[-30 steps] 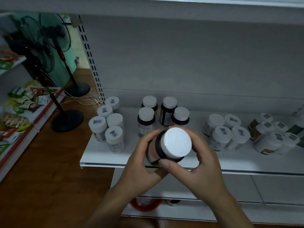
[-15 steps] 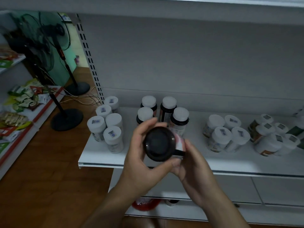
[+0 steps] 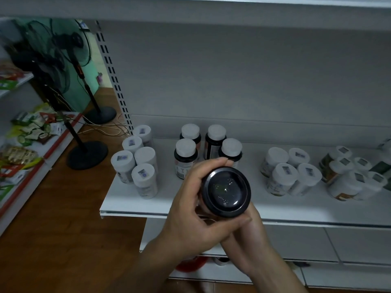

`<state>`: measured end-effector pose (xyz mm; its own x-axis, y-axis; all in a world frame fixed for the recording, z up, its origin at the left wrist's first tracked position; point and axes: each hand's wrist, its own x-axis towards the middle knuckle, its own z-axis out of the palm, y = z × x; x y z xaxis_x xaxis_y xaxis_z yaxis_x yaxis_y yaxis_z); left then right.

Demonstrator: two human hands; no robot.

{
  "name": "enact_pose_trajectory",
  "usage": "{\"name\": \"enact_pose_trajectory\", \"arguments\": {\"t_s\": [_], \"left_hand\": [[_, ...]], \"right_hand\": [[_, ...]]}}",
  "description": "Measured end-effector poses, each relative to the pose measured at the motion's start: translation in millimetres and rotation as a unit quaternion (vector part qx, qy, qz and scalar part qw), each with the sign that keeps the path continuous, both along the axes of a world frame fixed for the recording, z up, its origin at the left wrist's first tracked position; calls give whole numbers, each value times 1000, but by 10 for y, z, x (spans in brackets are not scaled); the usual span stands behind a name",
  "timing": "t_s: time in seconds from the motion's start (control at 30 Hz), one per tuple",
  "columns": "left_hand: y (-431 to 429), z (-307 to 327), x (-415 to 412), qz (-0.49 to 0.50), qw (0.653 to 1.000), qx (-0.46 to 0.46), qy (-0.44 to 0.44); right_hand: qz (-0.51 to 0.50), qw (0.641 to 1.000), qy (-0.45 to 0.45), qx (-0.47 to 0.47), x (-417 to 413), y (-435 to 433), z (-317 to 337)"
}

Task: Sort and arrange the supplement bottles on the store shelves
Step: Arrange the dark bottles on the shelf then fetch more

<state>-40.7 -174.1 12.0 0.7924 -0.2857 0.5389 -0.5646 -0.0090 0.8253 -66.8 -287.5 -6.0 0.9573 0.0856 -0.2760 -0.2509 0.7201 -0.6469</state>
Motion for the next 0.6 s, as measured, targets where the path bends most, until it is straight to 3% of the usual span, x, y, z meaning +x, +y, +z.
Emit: {"name": "enact_pose_trajectory", "arguments": {"t_s": [0.17, 0.27, 0.43, 0.53, 0.6], "left_hand": [[54, -6, -3, 2, 1000, 1, 10], [141, -45, 22, 17, 999, -30, 41], [198, -33, 49, 0, 948, -182, 260], [182, -79, 78, -5, 916, -207, 344], [198, -100, 76, 1, 916, -186, 357]], "right_hand": [[-7, 999, -28, -44, 9, -30, 66], [-42, 983, -61, -170, 60, -117, 9], [-35, 923, -185, -334, 55, -279, -30], [-13, 907, -217, -361, 61, -312, 12], [-18, 907, -202, -368, 67, -321, 22]]}}
